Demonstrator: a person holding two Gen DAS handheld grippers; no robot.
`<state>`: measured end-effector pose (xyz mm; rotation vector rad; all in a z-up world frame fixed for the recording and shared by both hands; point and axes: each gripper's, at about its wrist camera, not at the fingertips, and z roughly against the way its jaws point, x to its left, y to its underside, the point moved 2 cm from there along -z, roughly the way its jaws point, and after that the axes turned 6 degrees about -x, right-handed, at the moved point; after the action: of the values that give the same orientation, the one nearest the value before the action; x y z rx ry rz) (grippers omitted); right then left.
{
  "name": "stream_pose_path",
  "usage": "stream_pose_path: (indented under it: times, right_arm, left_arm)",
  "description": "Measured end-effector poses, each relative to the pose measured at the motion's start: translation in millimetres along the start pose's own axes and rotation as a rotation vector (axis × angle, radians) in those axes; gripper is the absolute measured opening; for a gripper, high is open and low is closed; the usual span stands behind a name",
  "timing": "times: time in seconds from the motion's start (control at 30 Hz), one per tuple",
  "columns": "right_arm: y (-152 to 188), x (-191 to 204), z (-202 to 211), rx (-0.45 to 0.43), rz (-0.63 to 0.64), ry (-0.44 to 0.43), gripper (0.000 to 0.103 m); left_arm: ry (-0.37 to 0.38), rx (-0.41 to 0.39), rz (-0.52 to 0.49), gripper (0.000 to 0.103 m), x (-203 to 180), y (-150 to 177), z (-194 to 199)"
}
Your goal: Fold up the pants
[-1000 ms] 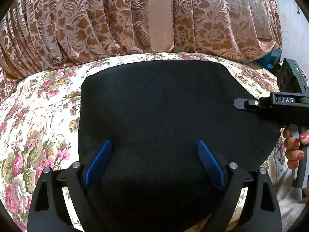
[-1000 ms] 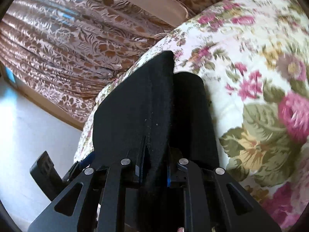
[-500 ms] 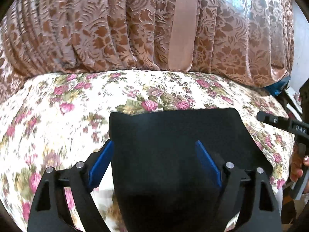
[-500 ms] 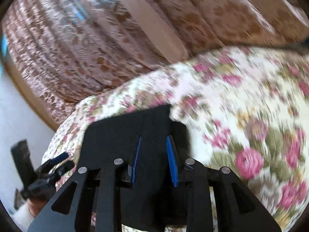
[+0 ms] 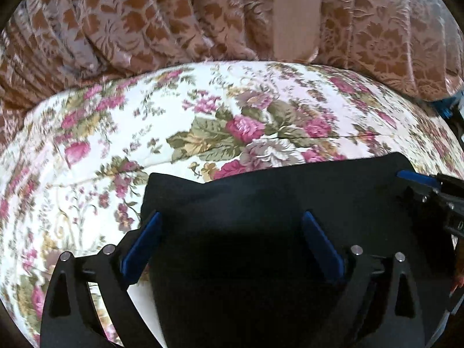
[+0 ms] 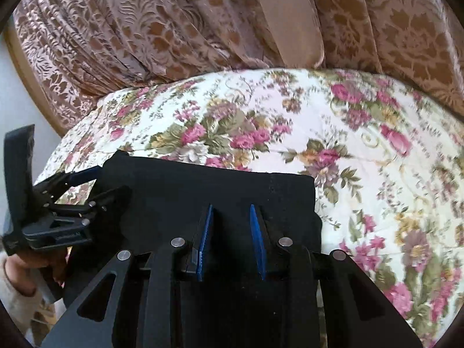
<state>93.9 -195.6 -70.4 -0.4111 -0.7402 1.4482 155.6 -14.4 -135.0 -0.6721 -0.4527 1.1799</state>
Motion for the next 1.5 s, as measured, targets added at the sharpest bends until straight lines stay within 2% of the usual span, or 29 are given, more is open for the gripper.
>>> stream_pose_path:
  times: [0.3,0.63,0.87,1.07,1.27,1.3,1.33,1.4,1.5]
  right_arm:
    - [4.9,-9.8,-30.3,-0.066,-0.025,-0.018,0.024]
    - [11.7,-8.2,-20.4,-0.136,-0.021,-0.027,0.024]
    - [31.5,1.2,10.9,-0.192,-0.009,-0.005,0.024]
    - [55.3,1.1,36.4,-0.226,-0.027,0.012,0.024]
    - [70.3,-3.4,55.4,-0.224,-0.032,0.047,0.025]
    - [72.7,-5.8,59.7,-0.225,-0.047,0.047,0.029]
    - [74.3,-7.3,62.9,-0.228,-0.058,0.043,0.043]
    - [77.1,-10.8,69.3,-0.232,-0.084,0.049,0.062]
    - [81.5,-18.4,76.0,-0.229,-0.107,0.041,0.062]
  left_arm:
    - [-0.007,-0.022,0.001,0.096,1.2,2.7,-5.7]
    - [-0.010,-0.059,-0.002,0.096,0.8,8.0,5.9]
    - [-0.013,-0.087,0.034,0.096,6.1,22.2,23.7]
    - [0.033,-0.095,0.146,0.096,17.6,48.4,41.5]
    - [0.137,-0.123,0.245,0.097,31.0,78.5,62.6]
    - [0.155,-0.123,0.256,0.097,34.2,82.2,65.6]
    - [0.165,-0.123,0.261,0.100,36.1,83.9,67.1]
    - [0.187,-0.120,0.268,0.101,40.6,89.0,70.5]
    - [0.238,-0.110,0.274,0.101,45.8,93.6,72.1]
